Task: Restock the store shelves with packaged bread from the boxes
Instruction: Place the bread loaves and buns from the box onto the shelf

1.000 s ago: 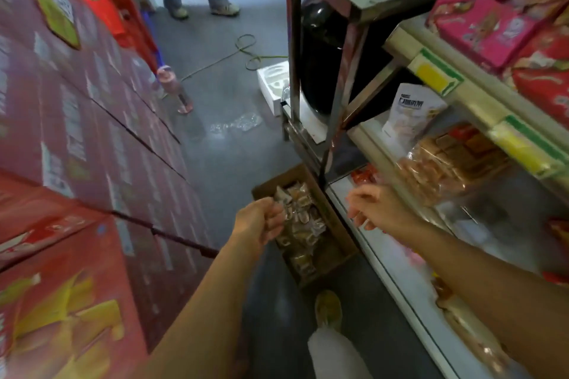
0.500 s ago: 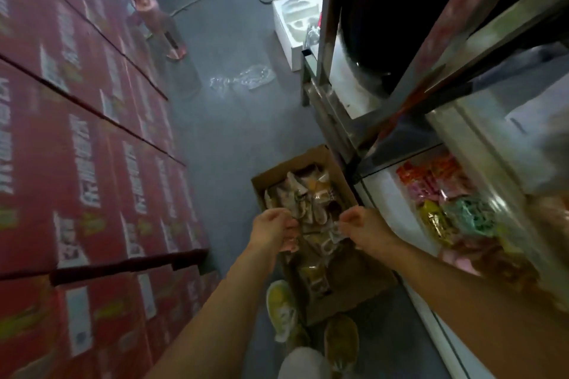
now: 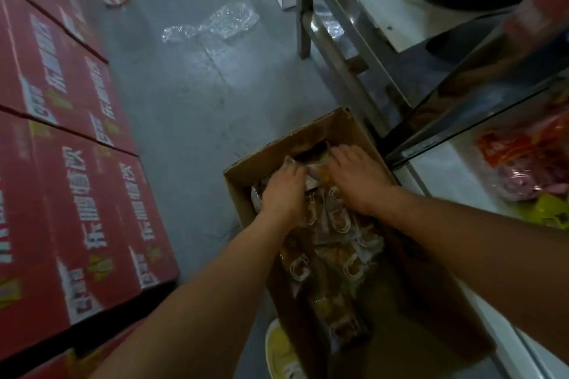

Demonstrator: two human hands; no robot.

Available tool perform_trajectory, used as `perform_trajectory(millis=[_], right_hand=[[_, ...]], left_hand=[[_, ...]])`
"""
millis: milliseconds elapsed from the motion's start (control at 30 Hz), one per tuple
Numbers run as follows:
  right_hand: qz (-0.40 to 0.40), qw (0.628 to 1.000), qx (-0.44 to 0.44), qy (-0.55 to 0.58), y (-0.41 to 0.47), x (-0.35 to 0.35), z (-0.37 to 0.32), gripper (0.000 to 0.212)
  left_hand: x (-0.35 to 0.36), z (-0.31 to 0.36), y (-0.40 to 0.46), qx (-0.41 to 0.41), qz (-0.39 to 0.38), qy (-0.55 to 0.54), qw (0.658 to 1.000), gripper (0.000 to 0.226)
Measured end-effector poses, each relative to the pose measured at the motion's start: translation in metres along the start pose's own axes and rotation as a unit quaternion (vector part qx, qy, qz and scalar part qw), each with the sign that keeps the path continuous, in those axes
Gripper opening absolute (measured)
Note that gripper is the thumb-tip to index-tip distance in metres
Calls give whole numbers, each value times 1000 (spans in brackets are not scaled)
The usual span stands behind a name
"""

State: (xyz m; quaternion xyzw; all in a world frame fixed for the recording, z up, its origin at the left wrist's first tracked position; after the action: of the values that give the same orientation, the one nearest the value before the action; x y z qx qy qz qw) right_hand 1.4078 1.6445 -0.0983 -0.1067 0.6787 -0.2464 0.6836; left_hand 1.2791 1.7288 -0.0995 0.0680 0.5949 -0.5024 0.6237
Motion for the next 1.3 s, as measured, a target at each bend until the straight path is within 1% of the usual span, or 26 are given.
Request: perform_trajectory(millis=[67, 133, 267, 333, 467, 500, 533, 633, 667, 733, 800, 867, 933, 1033, 1100, 1167, 1233, 1300], right_hand=[[-18, 999, -13, -47, 19, 7, 5, 80], [-25, 997, -19, -66, 29, 12, 7, 81], [-6, 996, -29, -87, 34, 25, 5, 65], [-26, 995, -30, -94, 31, 30, 1, 57], [-76, 994, -30, -78, 18, 41, -7, 29], [-84, 994, -30, -68, 14, 44, -10, 26], [-88, 994, -30, -56, 10, 47, -14, 28], [-108, 994, -18, 18, -2, 60, -24, 44], [-112, 993, -14, 42, -6, 63, -26, 46], [-104, 991, -7, 80, -15, 69, -28, 51], [-92, 987, 19, 130, -26, 71, -27, 55], [-90, 975, 63, 192, -39, 67, -24, 57], [-94, 957, 101, 253, -53, 61, -20, 57], [-89, 913, 165, 363, -76, 46, -14, 56], [-75, 878, 210, 423, -94, 32, -11, 53], [-66, 846, 242, 470, -111, 17, -9, 49], [-65, 818, 263, 507, -130, 0, -7, 48], [-69, 809, 274, 515, -145, -16, -5, 50]], left_hand=[[10, -5, 23, 51, 21, 126, 991, 67], [18, -9, 39, 61, 16, 199, 978, 67], [34, -8, 49, 99, 23, 366, 925, 63], [41, -8, 49, 104, 20, 389, 915, 57], [48, -10, 51, 97, 13, 369, 924, 46], [50, -11, 50, 100, 11, 359, 928, 48], [52, -12, 48, 101, 8, 340, 935, 51], [58, -18, 41, 57, -43, 223, 972, 59], [60, -20, 39, 47, -57, 192, 979, 59], [61, -20, 36, 45, -65, 185, 980, 56], [61, -18, 32, 36, -66, 177, 981, 51], [57, -11, 23, 23, -66, 149, 986, 48], [51, -3, 11, 13, -49, 102, 994, 43], [39, 5, -13, -9, -15, -1, 1000, 35], [28, 11, -34, -39, 35, -98, 994, 30], [13, 16, -57, -95, 81, -211, 969, 24], [2, 19, -78, -171, 66, -307, 934, 24], [0, 18, -92, -232, 43, -369, 899, 26]])
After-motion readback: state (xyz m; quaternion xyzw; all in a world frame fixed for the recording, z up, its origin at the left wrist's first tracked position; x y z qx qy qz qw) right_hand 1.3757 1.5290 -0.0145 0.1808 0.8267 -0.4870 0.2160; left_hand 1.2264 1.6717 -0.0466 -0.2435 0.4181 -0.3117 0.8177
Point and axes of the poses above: each hand's wrist, its own y-axis towards the middle knuckle, its own x-axis out of the palm, z = x × y, the point moved 1 cm from there along y, towards the middle knuckle, and after that the axes turned 1 degree about y, right-handed, at the moved point
